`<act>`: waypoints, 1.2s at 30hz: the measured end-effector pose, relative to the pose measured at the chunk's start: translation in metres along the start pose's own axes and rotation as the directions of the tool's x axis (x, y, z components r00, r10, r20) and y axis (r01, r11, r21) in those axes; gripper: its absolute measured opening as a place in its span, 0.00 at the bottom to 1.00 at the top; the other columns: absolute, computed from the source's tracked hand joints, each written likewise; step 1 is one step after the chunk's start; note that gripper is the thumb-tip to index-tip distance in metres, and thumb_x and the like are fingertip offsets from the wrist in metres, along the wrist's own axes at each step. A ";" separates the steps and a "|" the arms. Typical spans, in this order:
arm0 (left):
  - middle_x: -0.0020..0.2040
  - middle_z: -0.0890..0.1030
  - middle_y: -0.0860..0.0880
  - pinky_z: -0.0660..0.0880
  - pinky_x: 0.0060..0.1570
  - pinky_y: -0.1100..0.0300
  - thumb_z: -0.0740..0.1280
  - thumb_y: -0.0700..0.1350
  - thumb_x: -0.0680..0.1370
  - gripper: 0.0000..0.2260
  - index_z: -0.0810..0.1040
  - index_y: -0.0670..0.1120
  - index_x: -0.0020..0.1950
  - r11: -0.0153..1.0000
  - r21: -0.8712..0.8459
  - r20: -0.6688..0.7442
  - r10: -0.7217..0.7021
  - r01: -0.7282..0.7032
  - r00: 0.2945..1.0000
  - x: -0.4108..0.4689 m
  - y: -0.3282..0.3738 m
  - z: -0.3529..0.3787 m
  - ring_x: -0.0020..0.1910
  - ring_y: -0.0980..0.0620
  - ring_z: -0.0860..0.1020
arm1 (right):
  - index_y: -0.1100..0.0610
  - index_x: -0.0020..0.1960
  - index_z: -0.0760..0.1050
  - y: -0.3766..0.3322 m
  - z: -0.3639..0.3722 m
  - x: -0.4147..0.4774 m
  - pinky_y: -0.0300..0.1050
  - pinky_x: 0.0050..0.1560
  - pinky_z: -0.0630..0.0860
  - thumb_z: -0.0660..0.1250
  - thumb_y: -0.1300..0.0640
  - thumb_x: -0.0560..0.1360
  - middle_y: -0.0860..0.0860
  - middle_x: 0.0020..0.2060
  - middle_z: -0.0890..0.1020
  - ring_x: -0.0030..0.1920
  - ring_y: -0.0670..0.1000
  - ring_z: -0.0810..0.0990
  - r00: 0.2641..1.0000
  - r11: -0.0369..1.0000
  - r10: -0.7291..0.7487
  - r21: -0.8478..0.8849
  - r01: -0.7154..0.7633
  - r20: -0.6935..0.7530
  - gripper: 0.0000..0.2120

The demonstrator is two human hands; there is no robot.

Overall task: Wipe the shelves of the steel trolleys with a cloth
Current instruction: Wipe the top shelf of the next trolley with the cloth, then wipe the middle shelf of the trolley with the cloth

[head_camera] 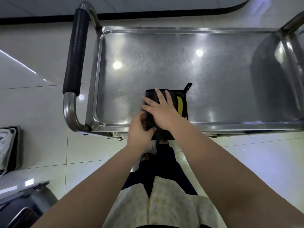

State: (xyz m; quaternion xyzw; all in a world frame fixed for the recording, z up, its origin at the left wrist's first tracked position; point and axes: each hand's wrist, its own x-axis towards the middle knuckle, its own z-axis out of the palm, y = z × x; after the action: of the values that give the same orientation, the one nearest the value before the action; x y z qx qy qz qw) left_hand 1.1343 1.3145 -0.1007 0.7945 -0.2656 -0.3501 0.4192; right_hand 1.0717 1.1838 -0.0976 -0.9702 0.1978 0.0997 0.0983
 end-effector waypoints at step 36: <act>0.51 0.77 0.46 0.68 0.54 0.50 0.67 0.41 0.78 0.05 0.79 0.45 0.53 0.762 0.585 -0.197 0.465 -0.277 0.863 -0.159 0.132 0.116 0.53 0.43 0.72 | 0.57 0.51 0.77 0.122 -0.062 -0.306 0.55 0.54 0.73 0.65 0.64 0.76 0.51 0.49 0.78 0.50 0.54 0.76 0.797 0.877 0.324 0.477 -0.051 -0.510 0.06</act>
State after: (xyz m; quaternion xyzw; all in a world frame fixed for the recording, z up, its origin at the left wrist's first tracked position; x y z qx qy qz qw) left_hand 0.9292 1.3058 0.0180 0.8566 -0.4327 -0.0311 0.2793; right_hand 0.7561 1.1708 0.0150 -0.8809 0.3330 -0.2361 0.2396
